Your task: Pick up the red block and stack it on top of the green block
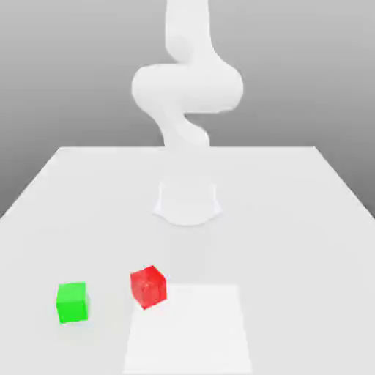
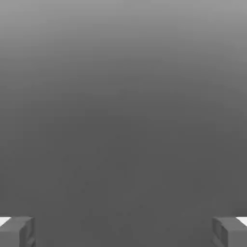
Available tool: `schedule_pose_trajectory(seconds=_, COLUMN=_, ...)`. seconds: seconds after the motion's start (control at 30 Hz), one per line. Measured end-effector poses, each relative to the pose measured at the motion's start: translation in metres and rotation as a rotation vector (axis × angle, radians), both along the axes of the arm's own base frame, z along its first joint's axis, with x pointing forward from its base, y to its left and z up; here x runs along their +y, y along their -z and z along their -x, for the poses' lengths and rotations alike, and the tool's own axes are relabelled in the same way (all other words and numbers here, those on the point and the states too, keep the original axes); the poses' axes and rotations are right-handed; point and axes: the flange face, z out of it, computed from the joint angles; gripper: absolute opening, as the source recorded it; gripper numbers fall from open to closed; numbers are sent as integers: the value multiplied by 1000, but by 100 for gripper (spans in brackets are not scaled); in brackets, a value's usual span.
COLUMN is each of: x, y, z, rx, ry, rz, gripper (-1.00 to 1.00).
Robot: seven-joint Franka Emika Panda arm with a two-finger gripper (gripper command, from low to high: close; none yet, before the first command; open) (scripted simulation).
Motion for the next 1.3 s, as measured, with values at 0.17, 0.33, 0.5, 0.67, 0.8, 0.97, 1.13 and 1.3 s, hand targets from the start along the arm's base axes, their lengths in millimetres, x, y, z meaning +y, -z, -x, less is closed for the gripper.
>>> schedule_pose_trajectory(seconds=0.17, x=-20, y=124, z=-41, rx=179, ry=195, rz=-97, gripper=0)
schedule_pose_trajectory(seconds=0.33, x=-44, y=250, z=-43, rx=353, ry=408, rz=-189, gripper=0)
schedule_pose_trajectory(seconds=0.5, x=-62, y=376, z=-5, rx=540, ry=658, rz=-282, gripper=0)
schedule_pose_trajectory(seconds=0.67, x=-72, y=473, z=34, rx=656, ry=834, rz=-339, gripper=0)
schedule_pose_trajectory(seconds=0.8, x=-69, y=510, z=37, rx=663, ry=834, rz=-338, gripper=0)
schedule_pose_trajectory(seconds=0.97, x=-69, y=515, z=38, rx=662, ry=833, rz=-338, gripper=-100)
schedule_pose_trajectory(seconds=1.13, x=-69, y=502, z=36, rx=662, ry=834, rz=-339, gripper=-100)
schedule_pose_trajectory(seconds=1.3, x=-68, y=461, z=37, rx=662, ry=833, rz=-337, gripper=-100)
